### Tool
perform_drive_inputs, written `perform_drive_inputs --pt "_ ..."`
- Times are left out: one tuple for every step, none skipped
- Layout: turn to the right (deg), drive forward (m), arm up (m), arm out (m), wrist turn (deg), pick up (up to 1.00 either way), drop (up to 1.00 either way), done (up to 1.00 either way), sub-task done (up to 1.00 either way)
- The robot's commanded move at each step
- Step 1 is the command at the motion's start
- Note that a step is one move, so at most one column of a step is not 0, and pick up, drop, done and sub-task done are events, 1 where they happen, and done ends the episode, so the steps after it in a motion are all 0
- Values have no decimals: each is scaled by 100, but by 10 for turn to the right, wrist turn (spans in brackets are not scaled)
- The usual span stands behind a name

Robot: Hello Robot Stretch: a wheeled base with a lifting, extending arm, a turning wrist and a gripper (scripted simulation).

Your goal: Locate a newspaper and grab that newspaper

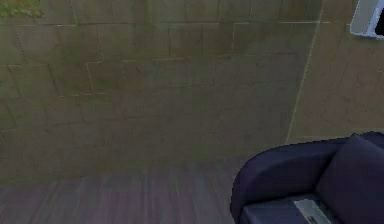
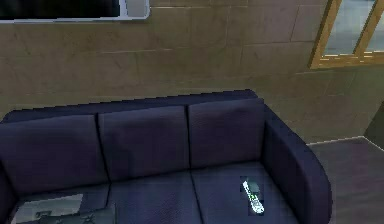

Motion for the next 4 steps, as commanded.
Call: perform_drive_inputs --pt "-30 0 0 0 0 0 0 0 0" --pt "0 60 0 0 0 0 0 0 0" --pt "-90 0 0 0 0 0 0 0 0" --pt "0 0 42 0 0 0 0 0 0"
